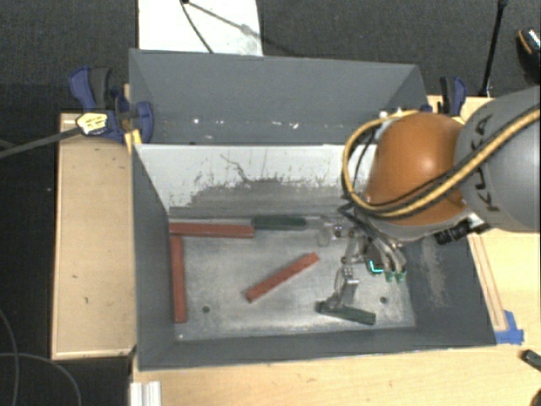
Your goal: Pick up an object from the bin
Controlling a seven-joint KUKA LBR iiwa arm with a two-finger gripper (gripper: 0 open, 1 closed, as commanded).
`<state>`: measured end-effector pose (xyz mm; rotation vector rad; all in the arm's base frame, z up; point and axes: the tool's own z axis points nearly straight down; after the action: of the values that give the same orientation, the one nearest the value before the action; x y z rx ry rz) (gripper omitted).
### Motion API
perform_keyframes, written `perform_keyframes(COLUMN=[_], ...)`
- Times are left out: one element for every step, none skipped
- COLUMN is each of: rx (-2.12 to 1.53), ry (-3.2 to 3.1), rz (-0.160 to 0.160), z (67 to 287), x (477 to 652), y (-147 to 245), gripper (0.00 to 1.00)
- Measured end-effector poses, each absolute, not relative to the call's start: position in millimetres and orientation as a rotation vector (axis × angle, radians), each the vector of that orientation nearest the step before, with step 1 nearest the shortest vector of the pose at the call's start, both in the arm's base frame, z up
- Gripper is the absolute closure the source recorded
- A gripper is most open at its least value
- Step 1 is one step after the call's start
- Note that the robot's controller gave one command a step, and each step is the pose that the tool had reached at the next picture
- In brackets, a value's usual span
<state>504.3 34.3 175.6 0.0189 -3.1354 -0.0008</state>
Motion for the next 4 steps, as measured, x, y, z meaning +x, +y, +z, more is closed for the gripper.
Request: perform_keyframes(rx=[0.360, 0.491, 0.487, 0.969], ry=[-3.126, -3.100, -3.106, -2.998], rz=[-0.001, -0.001, -0.001, 0.003], z=[171, 66, 71, 194], x=[540.7, 568.4, 569.6, 570.5], y=[53, 51, 51, 46], gripper=[0.00, 0.00, 1.00, 1.00])
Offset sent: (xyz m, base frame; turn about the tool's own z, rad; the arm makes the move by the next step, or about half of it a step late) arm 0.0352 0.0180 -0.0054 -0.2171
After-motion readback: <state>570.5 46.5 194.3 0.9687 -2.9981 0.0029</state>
